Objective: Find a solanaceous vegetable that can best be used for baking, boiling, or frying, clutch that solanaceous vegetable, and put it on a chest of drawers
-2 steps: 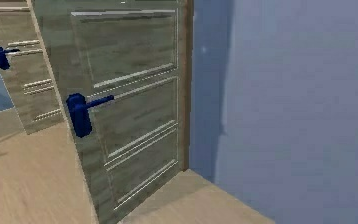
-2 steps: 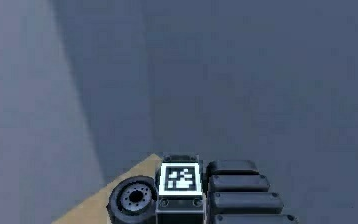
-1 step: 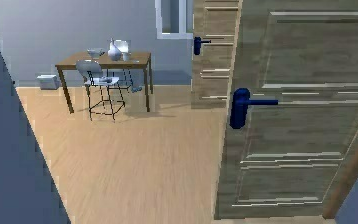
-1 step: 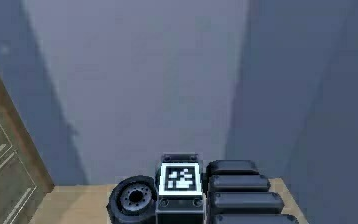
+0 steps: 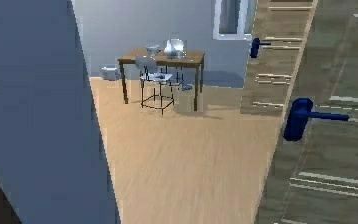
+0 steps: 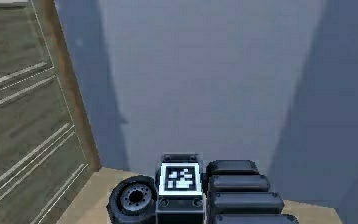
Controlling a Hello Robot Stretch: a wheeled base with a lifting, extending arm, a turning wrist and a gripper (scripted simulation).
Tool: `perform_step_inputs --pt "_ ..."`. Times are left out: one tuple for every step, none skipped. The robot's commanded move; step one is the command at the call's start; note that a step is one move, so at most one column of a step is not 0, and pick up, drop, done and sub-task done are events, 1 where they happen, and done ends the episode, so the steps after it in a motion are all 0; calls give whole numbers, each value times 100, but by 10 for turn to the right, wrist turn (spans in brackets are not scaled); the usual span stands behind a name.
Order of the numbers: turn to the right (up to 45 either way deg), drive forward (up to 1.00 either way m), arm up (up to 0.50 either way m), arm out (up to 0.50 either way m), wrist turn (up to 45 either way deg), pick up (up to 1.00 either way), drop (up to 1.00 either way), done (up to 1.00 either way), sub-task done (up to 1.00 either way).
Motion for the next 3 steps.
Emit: perform_step_inputs --pt "0 65 0 0 0 0 0 0 0" --pt "-300 0 0 0 0 0 0 0 0" --pt "0 100 0 0 0 0 0 0 0"
